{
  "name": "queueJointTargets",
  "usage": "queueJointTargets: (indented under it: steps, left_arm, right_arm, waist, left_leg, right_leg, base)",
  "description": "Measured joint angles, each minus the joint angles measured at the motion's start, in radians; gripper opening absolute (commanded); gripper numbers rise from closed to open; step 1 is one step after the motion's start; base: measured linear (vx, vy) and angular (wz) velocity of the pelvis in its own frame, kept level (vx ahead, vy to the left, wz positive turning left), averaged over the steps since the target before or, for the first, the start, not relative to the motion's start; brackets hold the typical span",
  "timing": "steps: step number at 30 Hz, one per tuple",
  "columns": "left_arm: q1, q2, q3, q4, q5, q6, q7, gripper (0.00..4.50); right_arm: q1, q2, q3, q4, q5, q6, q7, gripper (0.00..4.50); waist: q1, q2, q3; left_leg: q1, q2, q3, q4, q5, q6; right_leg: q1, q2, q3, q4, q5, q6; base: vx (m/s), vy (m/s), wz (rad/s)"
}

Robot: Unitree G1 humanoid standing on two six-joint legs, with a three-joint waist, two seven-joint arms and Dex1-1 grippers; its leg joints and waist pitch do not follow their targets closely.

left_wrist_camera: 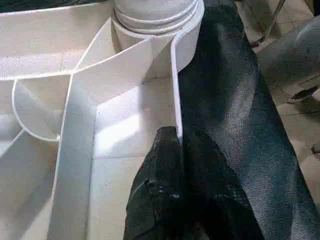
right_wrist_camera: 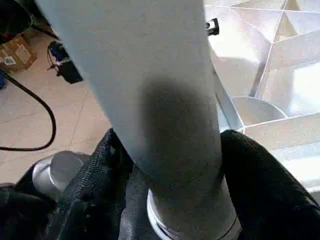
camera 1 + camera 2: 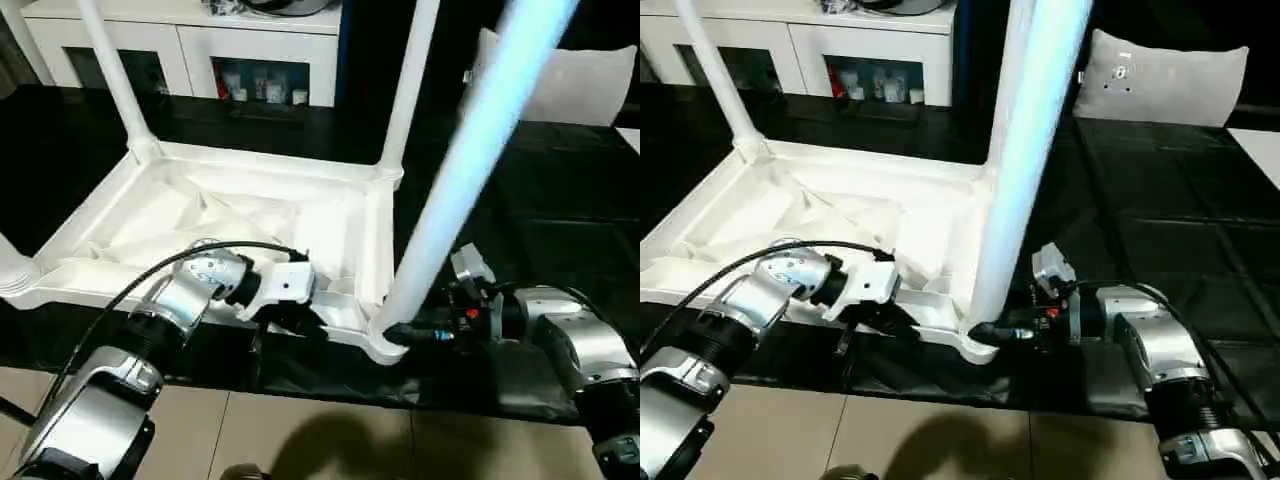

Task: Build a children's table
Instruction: Rotate leg to tighten

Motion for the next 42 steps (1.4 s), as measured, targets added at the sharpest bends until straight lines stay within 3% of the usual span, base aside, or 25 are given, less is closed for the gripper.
queueJointTargets:
  steps: [6, 11, 17, 22, 23, 24, 27, 29, 31, 39, 42]
  left_arm:
    - [0.009, -0.012, 0.016, -0.010, -0.009, 0.054, 0.017, 0.00]
    - [0.009, -0.039, 0.056, -0.013, 0.001, 0.169, 0.127, 0.00]
    - [-0.007, -0.175, 0.121, -0.009, 0.031, 0.343, 0.423, 0.00]
    - [-0.025, -0.267, 0.142, -0.008, 0.039, 0.447, 0.599, 0.00]
    - [-0.026, -0.278, 0.142, -0.008, 0.045, 0.451, 0.619, 0.00]
    - [-0.027, -0.284, 0.142, -0.008, 0.051, 0.451, 0.628, 0.00]
    - [-0.027, -0.289, 0.136, -0.010, 0.066, 0.438, 0.635, 0.00]
    - [-0.026, -0.288, 0.128, -0.011, 0.069, 0.430, 0.633, 0.00]
    - [-0.024, -0.281, 0.119, -0.012, 0.069, 0.417, 0.628, 0.00]
    - [0.000, -0.193, 0.087, -0.025, 0.067, 0.298, 0.498, 0.00]
    - [0.012, -0.151, 0.079, -0.025, 0.056, 0.234, 0.441, 0.00]
  right_arm:
    - [0.019, 0.025, -0.027, -0.028, 0.017, 0.065, -0.064, 2.25]
    - [0.008, 0.089, -0.072, -0.032, -0.007, 0.086, -0.260, 2.17]
    - [-0.092, 0.226, -0.155, 0.033, -0.101, 0.125, -0.697, 2.08]
    - [-0.142, 0.285, -0.186, 0.090, -0.132, 0.097, -0.909, 2.08]
    - [-0.143, 0.291, -0.189, 0.103, -0.138, 0.071, -0.924, 2.41]
    - [-0.143, 0.294, -0.190, 0.108, -0.147, 0.054, -0.931, 2.74]
    - [-0.130, 0.315, -0.213, 0.107, -0.147, 0.037, -0.936, 2.75]
    - [-0.122, 0.311, -0.216, 0.100, -0.145, 0.036, -0.928, 3.13]
    - [-0.112, 0.298, -0.213, 0.094, -0.137, 0.036, -0.901, 3.18]
    - [-0.047, 0.170, -0.158, 0.075, -0.118, -0.018, -0.661, 3.90]
    - [-0.037, 0.112, -0.142, 0.055, -0.112, -0.039, -0.547, 3.90]
  waist:
    - [-0.001, 0.000, 0.000]
    - [-0.026, 0.001, 0.000]
    - [-0.078, 0.000, 0.000]
    - [-0.080, 0.004, -0.003]
    - [-0.078, 0.004, -0.003]
    - [-0.077, 0.004, -0.003]
    - [-0.074, 0.004, -0.003]
    - [-0.071, 0.004, -0.003]
    - [-0.069, 0.004, -0.003]
    - [-0.064, 0.005, -0.003]
    - [-0.062, 0.005, -0.003]
  left_leg:
    - [0.000, 0.000, 0.000, 0.000, 0.000, 0.000]
    - [0.002, 0.000, 0.001, 0.001, 0.002, -0.002]
    - [0.002, 0.000, 0.001, 0.002, 0.002, -0.003]
    - [0.001, 0.000, 0.001, -0.006, 0.002, -0.003]
    - [0.001, 0.000, 0.001, -0.007, 0.002, -0.002]
    - [0.001, 0.000, 0.001, -0.007, 0.002, 0.000]
    - [0.000, 0.000, 0.001, -0.006, 0.002, 0.002]
    - [-0.001, 0.000, 0.001, -0.005, 0.002, 0.002]
    - [-0.001, 0.000, 0.001, -0.005, 0.002, 0.002]
    - [-0.001, 0.000, 0.001, -0.006, 0.000, 0.000]
    - [-0.001, 0.000, 0.001, -0.005, 0.000, 0.000]
  right_leg:
    - [0.000, 0.000, 0.000, 0.001, 0.000, 0.000]
    - [0.003, 0.000, 0.001, 0.002, -0.002, 0.004]
    - [0.002, 0.000, 0.001, 0.001, -0.001, 0.004]
    - [0.000, 0.000, -0.001, 0.001, -0.001, 0.001]
    - [0.000, 0.000, -0.001, 0.001, -0.002, 0.001]
    - [0.000, 0.000, -0.001, 0.001, -0.002, 0.001]
    - [0.000, 0.000, -0.001, 0.000, -0.002, 0.001]
    - [0.000, 0.000, 0.000, -0.001, -0.002, 0.001]
    - [0.000, 0.000, 0.000, -0.001, -0.002, 0.001]
    - [0.000, 0.000, -0.001, 0.000, -0.002, 0.001]
    - [0.000, 0.000, -0.001, 0.000, -0.002, 0.001]
  base:
    - [0.000, 0.000, 0.00]
    - [0.000, 0.000, 0.00]
    - [0.000, 0.000, 0.00]
    - [0.000, 0.000, 0.00]
    - [0.000, 0.000, 0.00]
    - [0.000, 0.000, 0.00]
    - [0.000, 0.000, 0.00]
    - [0.000, 0.000, 0.00]
    - [0.000, 0.000, 0.00]
    - [0.000, 0.000, 0.00]
    - [0.000, 0.000, 0.00]
